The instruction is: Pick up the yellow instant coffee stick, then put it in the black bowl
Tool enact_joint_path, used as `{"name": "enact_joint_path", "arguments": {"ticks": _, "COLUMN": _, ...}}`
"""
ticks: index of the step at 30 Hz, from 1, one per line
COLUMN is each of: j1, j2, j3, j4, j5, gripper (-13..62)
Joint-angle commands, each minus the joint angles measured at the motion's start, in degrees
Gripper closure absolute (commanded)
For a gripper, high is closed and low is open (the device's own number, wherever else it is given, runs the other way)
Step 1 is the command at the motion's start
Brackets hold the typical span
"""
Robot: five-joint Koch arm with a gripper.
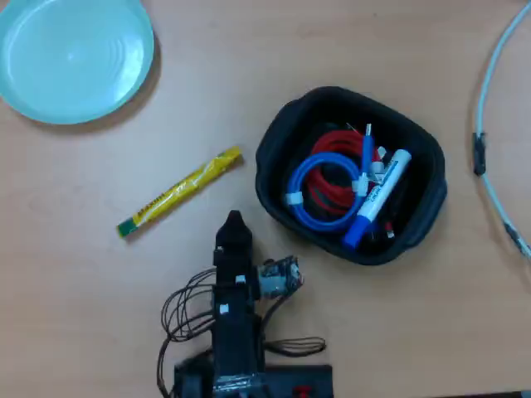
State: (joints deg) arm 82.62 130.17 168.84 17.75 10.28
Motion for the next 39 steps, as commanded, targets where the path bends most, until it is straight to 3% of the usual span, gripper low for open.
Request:
{"name": "enact_joint_path", "arguments": {"ticks": 1, "j1": -2.9, "j2": 5.8, "j3": -0.6, "j4": 7.4, "j5": 1.6, "gripper": 18.7}}
{"name": "enact_joint_path", "arguments": {"ticks": 5, "j1": -6.2, "j2": 5.8, "j3": -2.4, "j4": 9.4, "j5": -0.1, "gripper": 18.8}}
{"name": "enact_joint_path", "arguments": {"ticks": 11, "j1": -8.2, "j2": 5.7, "j3": -15.9, "j4": 28.1, "j5": -13.6, "gripper": 18.8}}
{"name": "enact_joint_path", "arguments": {"ticks": 18, "j1": -8.9, "j2": 1.2, "j3": -24.1, "j4": 34.9, "j5": -15.0, "gripper": 18.8}}
{"name": "enact_joint_path", "arguments": {"ticks": 30, "j1": -10.3, "j2": -27.6, "j3": -55.4, "j4": 52.8, "j5": -20.7, "gripper": 18.4}}
{"name": "enact_joint_path", "arguments": {"ticks": 39, "j1": -10.7, "j2": -43.3, "j3": -75.5, "j4": 63.5, "j5": -37.5, "gripper": 17.8}}
